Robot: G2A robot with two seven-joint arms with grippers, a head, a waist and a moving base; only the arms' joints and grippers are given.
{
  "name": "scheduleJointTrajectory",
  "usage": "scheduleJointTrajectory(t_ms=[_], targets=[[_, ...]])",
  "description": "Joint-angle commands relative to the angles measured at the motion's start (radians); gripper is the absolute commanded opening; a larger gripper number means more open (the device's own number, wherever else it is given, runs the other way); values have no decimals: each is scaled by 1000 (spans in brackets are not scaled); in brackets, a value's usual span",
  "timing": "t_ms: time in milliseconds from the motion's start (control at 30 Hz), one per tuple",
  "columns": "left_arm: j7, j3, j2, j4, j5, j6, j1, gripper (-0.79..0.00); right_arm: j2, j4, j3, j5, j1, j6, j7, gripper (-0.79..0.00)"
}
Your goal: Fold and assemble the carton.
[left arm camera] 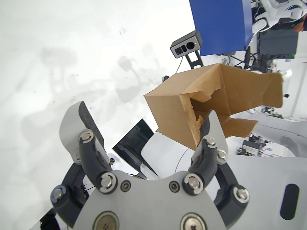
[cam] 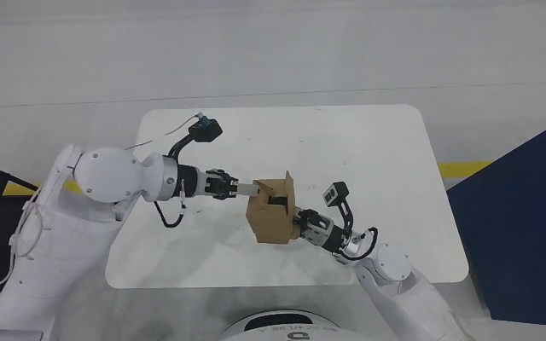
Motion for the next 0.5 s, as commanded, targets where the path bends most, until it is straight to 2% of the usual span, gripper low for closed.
scheduleJointTrajectory(t_ms=[0, 467], targets=[[-9, 27, -3, -14, 16, 0, -24, 0, 0, 1, -2, -1, 2, 1, 2, -785], [-76, 204, -21, -27, 185, 1, -169, 0, -1, 8, -18, -3, 22, 17, -3, -785]])
